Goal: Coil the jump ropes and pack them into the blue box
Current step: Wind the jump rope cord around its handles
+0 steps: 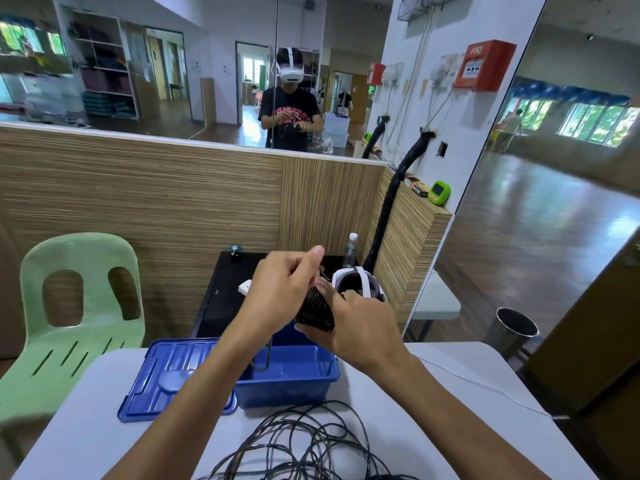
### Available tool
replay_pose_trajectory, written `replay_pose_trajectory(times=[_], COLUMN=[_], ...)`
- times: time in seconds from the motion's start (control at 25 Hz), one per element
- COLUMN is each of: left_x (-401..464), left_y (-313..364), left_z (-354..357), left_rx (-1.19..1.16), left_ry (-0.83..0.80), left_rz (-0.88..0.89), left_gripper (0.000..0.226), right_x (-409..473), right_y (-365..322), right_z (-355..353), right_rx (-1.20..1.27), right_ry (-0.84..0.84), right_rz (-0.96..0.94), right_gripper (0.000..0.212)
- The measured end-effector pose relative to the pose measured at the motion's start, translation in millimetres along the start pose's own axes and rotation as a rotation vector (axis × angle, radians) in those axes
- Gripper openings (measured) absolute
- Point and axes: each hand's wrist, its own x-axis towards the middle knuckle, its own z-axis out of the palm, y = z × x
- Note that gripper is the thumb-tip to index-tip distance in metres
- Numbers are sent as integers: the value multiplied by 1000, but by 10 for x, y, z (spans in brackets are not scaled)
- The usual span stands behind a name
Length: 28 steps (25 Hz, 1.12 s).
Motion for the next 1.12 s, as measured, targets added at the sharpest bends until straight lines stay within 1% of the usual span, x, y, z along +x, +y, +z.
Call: replay_pose_trajectory(times=[0.08,0.16,0.32,0.4,0.52,0.64,0.88,0.92,0.96,1.0,1.08,1.12], left_x=[-210,-384,-528,-559,-564,-540,-531,-547,-573,-603,-637,-644], left_y=[-83,-203,-507,-625,-766,-811,-886,-875,-864,-838,-753,-717], left_z=[65,95,76,85,137,191,205,212,222,229,243,245], left_rx=[5,-46,-278,-324,-325,-322,-391,-373,-308,-175,168,269], left_ry=[8,28,4,-9,-9,15,92,107,141,186,254,281], left_rz=[-4,-40,-250,-307,-279,-229,-220,-193,-133,-46,128,164], left_gripper=[52,51,49,49,51,48,47,47,48,50,45,42], right_x=[56,114,31,-34,-89,-121,-137,-127,-112,-97,-53,-36], right_y=[82,134,65,56,49,68,88,92,108,126,142,132], right_z=[-18,-23,-21,7,40,18,-2,-2,2,9,35,46], right_rx=[86,123,223,246,322,368,402,407,413,418,428,433], right_ry=[4,34,33,36,48,45,51,52,48,41,20,5], right_rz=[105,169,144,119,126,126,155,173,204,242,309,320], right_gripper=[79,83,80,78,77,77,79,80,80,79,77,76])
